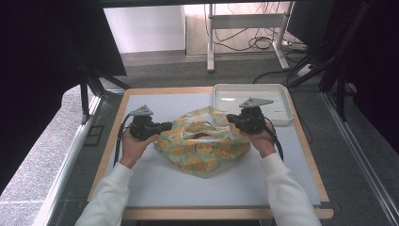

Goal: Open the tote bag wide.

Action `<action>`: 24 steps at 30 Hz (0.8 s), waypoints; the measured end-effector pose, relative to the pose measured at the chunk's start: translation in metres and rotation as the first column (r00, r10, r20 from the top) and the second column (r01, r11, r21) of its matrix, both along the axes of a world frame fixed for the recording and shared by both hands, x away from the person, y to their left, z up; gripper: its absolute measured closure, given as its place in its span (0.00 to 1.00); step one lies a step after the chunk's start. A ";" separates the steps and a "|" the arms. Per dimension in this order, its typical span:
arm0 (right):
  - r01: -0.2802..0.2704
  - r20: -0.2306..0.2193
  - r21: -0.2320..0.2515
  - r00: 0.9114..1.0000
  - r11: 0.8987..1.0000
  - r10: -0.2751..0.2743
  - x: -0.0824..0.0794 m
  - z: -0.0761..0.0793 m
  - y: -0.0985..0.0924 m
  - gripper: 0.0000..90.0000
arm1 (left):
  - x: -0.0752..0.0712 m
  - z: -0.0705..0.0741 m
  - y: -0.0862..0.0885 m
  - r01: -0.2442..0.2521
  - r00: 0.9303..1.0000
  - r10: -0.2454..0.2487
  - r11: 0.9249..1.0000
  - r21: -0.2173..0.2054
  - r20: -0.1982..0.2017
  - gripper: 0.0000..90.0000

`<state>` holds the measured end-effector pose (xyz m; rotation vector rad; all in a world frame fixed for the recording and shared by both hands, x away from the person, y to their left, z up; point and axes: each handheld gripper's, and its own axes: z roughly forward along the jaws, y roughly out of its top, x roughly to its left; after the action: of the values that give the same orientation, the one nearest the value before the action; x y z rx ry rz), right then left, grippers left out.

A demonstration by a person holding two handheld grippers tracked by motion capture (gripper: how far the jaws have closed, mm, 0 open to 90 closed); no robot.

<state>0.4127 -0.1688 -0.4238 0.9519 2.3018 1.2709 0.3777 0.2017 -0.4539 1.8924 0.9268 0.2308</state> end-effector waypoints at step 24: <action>-0.027 0.042 0.092 0.999 0.995 0.023 -0.020 0.013 -0.011 0.98 | -0.008 0.007 0.001 0.008 0.999 -0.007 1.000 -0.023 0.031 1.00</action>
<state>0.3929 -0.1797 -0.4107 0.9205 2.2482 1.4048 0.3692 0.2027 -0.4470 1.8661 0.8976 0.2431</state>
